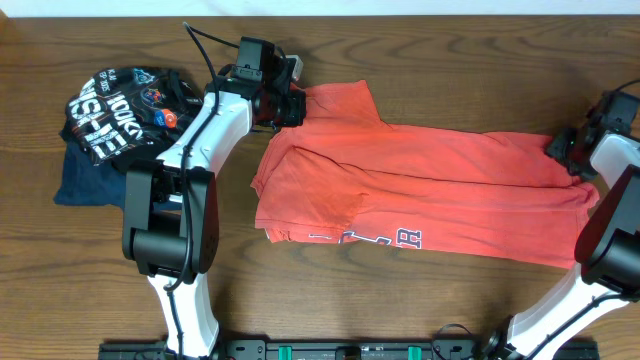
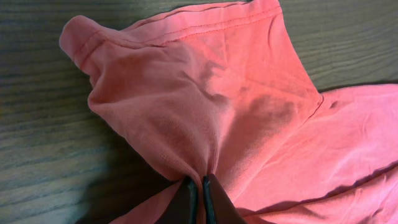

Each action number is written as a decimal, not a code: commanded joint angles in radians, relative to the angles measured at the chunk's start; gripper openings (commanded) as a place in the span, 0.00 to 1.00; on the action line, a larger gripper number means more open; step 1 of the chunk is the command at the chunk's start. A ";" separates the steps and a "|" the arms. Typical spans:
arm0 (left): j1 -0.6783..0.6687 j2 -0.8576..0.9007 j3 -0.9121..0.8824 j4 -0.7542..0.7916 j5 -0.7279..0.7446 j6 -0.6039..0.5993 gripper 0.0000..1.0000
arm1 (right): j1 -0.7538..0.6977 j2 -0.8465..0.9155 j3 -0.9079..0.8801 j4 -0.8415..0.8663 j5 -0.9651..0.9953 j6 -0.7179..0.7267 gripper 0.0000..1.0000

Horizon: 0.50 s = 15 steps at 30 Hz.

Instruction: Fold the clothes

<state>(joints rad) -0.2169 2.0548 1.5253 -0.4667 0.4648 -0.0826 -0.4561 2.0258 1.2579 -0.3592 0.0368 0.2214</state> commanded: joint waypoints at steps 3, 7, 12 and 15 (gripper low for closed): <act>0.004 0.002 0.001 -0.004 -0.001 -0.008 0.06 | 0.003 0.000 0.012 -0.004 -0.003 0.002 0.07; 0.006 -0.030 0.001 -0.008 -0.001 -0.008 0.06 | 0.000 -0.060 0.029 -0.029 0.005 0.002 0.02; 0.016 -0.100 0.001 -0.047 -0.002 -0.008 0.06 | -0.014 -0.172 0.061 -0.107 0.015 0.002 0.02; 0.021 -0.139 0.001 -0.109 -0.005 -0.008 0.06 | -0.027 -0.247 0.066 -0.185 0.037 0.002 0.02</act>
<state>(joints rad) -0.2070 1.9820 1.5249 -0.5472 0.4644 -0.0830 -0.4660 1.8671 1.2896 -0.5167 0.0433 0.2245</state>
